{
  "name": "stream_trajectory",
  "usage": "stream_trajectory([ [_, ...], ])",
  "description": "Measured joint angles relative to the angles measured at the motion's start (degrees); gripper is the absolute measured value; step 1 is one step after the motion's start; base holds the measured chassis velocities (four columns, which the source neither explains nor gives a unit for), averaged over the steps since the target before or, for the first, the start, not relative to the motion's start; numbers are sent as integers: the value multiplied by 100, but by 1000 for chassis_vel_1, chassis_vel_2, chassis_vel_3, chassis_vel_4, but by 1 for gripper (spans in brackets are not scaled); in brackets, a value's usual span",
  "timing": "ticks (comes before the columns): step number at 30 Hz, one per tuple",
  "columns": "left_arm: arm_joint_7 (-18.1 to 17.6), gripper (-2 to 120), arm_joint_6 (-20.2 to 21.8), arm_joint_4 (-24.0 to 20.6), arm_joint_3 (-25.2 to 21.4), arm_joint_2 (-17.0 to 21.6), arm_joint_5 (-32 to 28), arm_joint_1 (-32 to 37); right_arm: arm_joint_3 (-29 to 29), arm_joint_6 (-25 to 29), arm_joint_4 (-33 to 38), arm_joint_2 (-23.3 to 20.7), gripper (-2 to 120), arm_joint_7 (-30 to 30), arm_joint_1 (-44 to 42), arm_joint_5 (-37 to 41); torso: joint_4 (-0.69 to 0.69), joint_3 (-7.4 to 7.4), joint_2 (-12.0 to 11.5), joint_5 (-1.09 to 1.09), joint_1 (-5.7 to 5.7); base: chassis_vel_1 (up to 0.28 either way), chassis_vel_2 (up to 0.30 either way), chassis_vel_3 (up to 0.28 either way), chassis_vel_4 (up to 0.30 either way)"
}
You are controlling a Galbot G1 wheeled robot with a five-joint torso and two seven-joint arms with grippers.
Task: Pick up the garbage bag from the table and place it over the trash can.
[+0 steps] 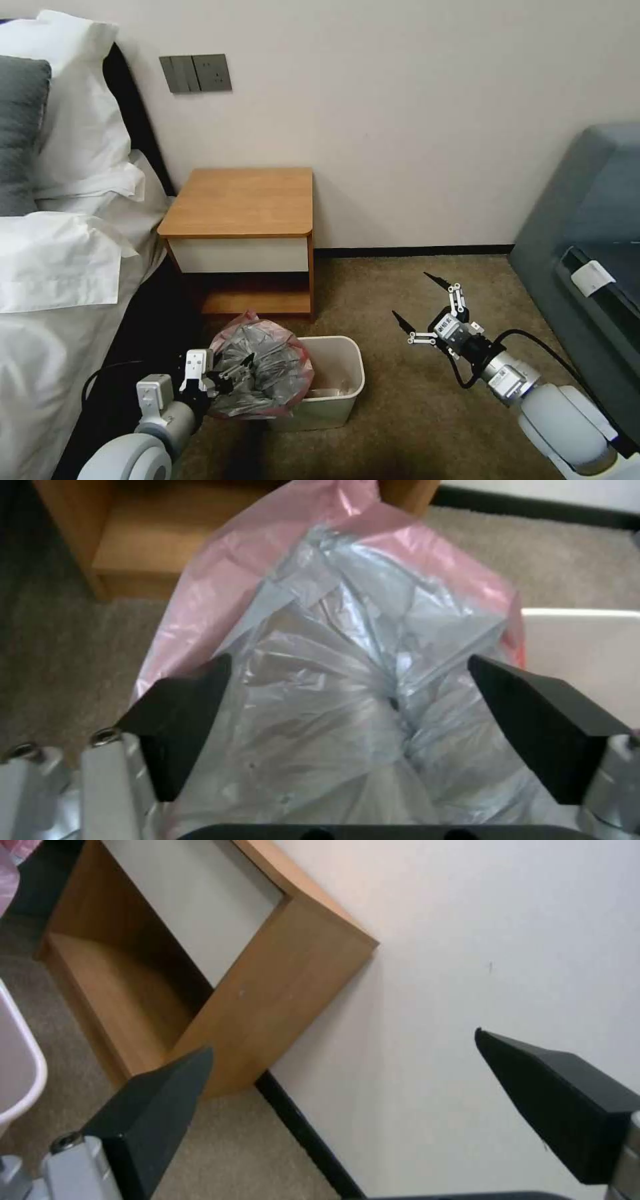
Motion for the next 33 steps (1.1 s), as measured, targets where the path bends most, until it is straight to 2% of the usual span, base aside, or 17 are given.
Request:
stream_trajectory([
  [4,1,98,180,14,-30,-28,48,-83,-12,0,-4,22,100,2,-6,0,0,0,0,0,0,0,0,0,0],
  [9,3,100,184,42,-35,-44,165,-95,13,15,-34,28,100,9,-35,-2,0,0,0,0,0,0,0,0,0],
  [16,78,100,201,126,-40,-57,281,-74,23,30,-41,46,100,12,-41,-3,0,0,0,0,0,0,0,0,0],
  [33,188,91,193,496,36,-112,311,-182,43,66,-55,89,100,27,-70,-2,0,0,0,-1,0,0,0,0,0],
])
